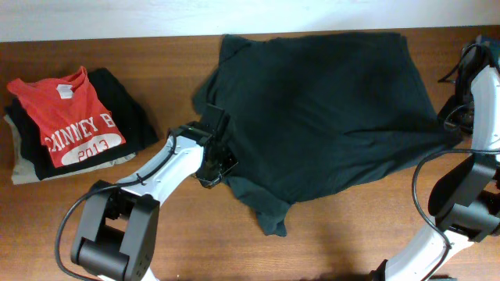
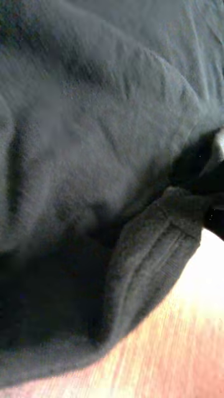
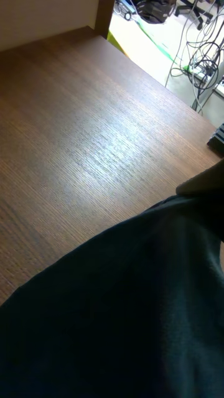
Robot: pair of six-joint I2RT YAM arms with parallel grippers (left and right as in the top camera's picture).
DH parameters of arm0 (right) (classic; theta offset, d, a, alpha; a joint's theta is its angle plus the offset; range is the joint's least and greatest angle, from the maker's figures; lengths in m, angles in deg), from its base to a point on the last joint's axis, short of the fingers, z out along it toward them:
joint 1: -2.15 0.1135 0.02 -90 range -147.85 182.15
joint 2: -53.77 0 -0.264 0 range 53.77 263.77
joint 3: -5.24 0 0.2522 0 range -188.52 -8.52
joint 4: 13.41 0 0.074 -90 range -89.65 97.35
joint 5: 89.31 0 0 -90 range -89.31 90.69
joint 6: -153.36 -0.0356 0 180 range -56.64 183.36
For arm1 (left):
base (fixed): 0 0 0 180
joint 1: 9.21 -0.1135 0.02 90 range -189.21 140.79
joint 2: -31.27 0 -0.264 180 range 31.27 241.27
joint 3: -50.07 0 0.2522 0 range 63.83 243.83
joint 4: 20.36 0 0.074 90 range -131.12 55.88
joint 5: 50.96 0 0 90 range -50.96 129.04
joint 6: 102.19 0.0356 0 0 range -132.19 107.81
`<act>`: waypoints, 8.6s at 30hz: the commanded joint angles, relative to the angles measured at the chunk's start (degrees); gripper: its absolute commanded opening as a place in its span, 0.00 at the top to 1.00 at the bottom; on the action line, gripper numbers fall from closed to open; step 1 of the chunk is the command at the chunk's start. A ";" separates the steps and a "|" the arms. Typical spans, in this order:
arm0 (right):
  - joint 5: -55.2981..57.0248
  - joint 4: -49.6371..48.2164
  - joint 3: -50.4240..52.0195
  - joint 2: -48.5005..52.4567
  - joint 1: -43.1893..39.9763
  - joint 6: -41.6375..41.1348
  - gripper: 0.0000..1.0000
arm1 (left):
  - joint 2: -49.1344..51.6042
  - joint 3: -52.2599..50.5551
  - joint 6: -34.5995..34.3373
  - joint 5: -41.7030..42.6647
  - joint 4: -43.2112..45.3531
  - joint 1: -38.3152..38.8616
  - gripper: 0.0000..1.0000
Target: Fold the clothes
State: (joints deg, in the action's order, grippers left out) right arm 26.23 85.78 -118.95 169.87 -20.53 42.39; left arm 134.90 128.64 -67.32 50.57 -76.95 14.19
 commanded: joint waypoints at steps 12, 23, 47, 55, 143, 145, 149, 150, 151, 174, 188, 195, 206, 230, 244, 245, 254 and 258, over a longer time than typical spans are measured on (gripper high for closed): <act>-3.10 11.93 1.42 -1.73 -2.80 -1.84 0.96 | -31.89 -0.85 18.97 -5.70 -34.21 -20.13 1.00; -21.16 4.94 1.03 -4.74 -3.13 7.74 0.96 | -34.01 5.42 31.06 2.34 -8.11 -19.06 1.00; -33.31 3.56 -37.75 -11.72 -1.11 15.21 0.96 | -13.64 54.12 44.83 -13.86 -18.86 -19.17 1.00; -33.24 -17.53 -41.62 0.02 4.70 6.69 0.96 | 3.21 60.46 42.73 -5.92 14.97 -22.10 1.00; -26.38 -39.76 39.95 -3.10 -0.22 11.08 0.74 | 2.34 1.20 42.18 -6.91 1.22 1.27 0.40; -26.38 -39.76 39.93 -3.10 -0.22 11.08 0.74 | 2.38 1.22 42.18 -6.99 1.66 1.27 0.85; -26.38 -39.78 39.95 -3.10 -0.22 11.08 0.74 | 2.08 7.41 42.27 -15.06 2.82 0.02 1.00; -26.38 -39.78 39.93 -3.10 -0.22 11.08 0.74 | 2.08 11.82 43.10 -17.31 2.86 -0.90 1.00; -26.36 -39.78 39.95 -3.10 -0.22 11.08 0.74 | 2.08 14.73 43.08 -19.76 3.34 -1.60 1.00; -19.61 -35.21 39.93 -3.10 -0.31 8.35 0.79 | 13.35 9.38 32.85 -13.86 -5.79 -12.70 0.49; -22.47 -20.74 38.66 -7.41 -10.88 2.56 0.88 | 12.63 8.63 33.55 -14.10 -23.47 -12.70 0.26; -26.49 -27.85 38.53 -13.16 -7.91 5.97 0.40 | 11.34 8.61 33.51 -13.84 -21.05 -12.70 0.25; -23.85 -34.77 39.26 -5.53 -3.78 8.55 0.24 | 11.34 8.61 33.53 -13.84 -21.11 -12.70 0.24; -3.87 -14.73 38.45 -6.93 -12.07 -14.64 0.95 | 4.42 8.63 34.45 -13.86 -32.22 -12.70 0.26; -16.09 -11.37 24.65 -7.80 -0.96 1.27 0.46 | 1.36 -3.02 35.01 -10.43 -11.63 -12.70 0.37; -16.09 -11.26 24.65 -7.82 -0.96 1.27 0.47 | 1.57 -4.96 35.01 -10.43 -10.25 -12.70 0.37; -15.85 -10.84 24.65 -7.82 -1.01 1.27 0.50 | 1.20 -12.17 30.71 -8.55 -14.16 -12.87 1.00; -14.62 -10.80 24.63 -7.80 -1.01 1.25 0.50 | -1.97 -12.02 30.71 -9.40 -19.56 -12.87 0.55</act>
State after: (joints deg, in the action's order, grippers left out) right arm 10.25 74.74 -93.40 163.57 -21.64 43.90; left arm 133.68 118.11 -35.76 42.52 -95.05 1.58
